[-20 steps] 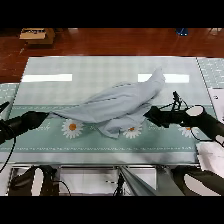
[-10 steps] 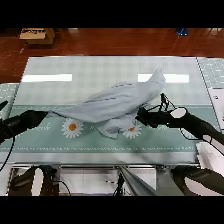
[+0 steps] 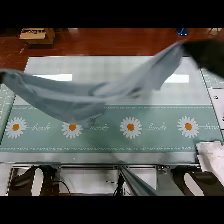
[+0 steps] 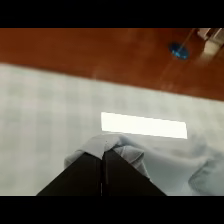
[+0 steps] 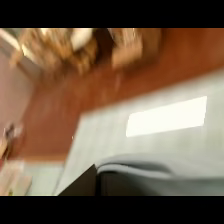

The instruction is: Fold the shirts.

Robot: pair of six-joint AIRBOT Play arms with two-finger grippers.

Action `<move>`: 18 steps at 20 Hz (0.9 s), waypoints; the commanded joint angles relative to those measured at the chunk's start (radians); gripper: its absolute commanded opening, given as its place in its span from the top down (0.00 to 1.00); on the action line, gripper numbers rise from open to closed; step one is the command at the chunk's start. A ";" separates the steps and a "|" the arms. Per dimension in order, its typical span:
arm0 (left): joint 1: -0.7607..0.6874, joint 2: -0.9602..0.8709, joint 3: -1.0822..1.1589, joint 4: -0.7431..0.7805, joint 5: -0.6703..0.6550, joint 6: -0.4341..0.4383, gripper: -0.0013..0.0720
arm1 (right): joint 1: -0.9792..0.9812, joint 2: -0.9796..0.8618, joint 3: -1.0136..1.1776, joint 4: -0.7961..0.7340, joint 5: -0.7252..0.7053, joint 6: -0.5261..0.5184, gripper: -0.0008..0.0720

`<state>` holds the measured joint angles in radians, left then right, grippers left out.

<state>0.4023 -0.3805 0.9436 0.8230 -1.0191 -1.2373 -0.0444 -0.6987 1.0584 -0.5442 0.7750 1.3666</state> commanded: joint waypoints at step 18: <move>0.015 -0.038 0.996 0.439 -0.824 -0.263 0.96 | -0.278 0.105 0.933 -0.808 0.827 0.203 0.95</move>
<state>0.4133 -0.3943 1.9240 1.2339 -1.6604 -1.4654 -0.3218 -0.5774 1.9392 -1.2140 1.3685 1.5681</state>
